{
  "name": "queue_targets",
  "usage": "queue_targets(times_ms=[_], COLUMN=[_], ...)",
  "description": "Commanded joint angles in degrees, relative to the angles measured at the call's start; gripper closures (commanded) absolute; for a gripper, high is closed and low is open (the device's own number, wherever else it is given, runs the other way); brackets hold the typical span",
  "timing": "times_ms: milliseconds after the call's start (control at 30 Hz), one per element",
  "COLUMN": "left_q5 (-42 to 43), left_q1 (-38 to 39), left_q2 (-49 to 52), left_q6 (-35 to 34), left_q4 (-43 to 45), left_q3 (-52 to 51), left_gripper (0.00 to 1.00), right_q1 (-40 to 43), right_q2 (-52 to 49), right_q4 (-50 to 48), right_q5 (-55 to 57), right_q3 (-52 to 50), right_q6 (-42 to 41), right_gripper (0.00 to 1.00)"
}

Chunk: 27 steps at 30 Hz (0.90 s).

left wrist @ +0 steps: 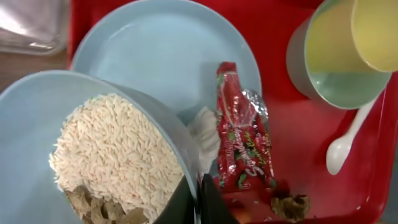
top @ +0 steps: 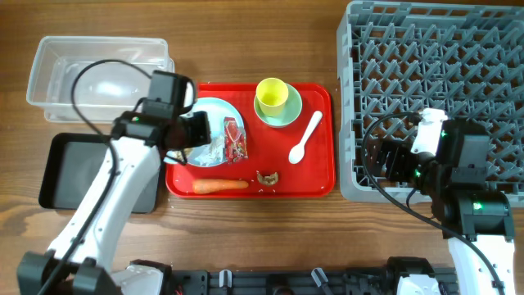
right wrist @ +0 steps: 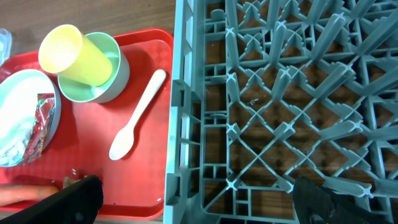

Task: Sort waste into correct bins and load items into the dishwasher rack
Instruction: 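Carry the bowl over the black tray and tip rice out with left gripper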

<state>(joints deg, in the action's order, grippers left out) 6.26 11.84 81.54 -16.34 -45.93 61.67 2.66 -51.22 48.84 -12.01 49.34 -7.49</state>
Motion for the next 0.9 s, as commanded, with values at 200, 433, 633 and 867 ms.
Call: queue_targets(times_ms=[200,433,633,867], left_q5=[15.3,33.6,49.5,65.8], left_q1=[-20.8,-36.3,-47.5,-55.6], left_q2=[-3.5,-1.2,4.4,13.0], left_q6=[1.1,12.2,14.7,14.7], left_q4=[-4.5,-3.7,-0.7,-0.6], left_q3=[-0.9,-3.3,-6.3,-6.4], left_gripper=[0.96,0.96,0.96,0.96], right_q1=[-0.2,-0.2,-0.2,-0.2], right_q2=[0.0,0.0,0.0,0.0], right_q4=[0.0,0.2,0.2,0.5], right_q5=[-1.0,-1.0,-1.0,-1.0], right_q3=[1.3,1.3,1.3,1.3], right_q6=[-0.1,-0.2,-0.2,-0.1], right_gripper=[0.0,0.0,0.0,0.0])
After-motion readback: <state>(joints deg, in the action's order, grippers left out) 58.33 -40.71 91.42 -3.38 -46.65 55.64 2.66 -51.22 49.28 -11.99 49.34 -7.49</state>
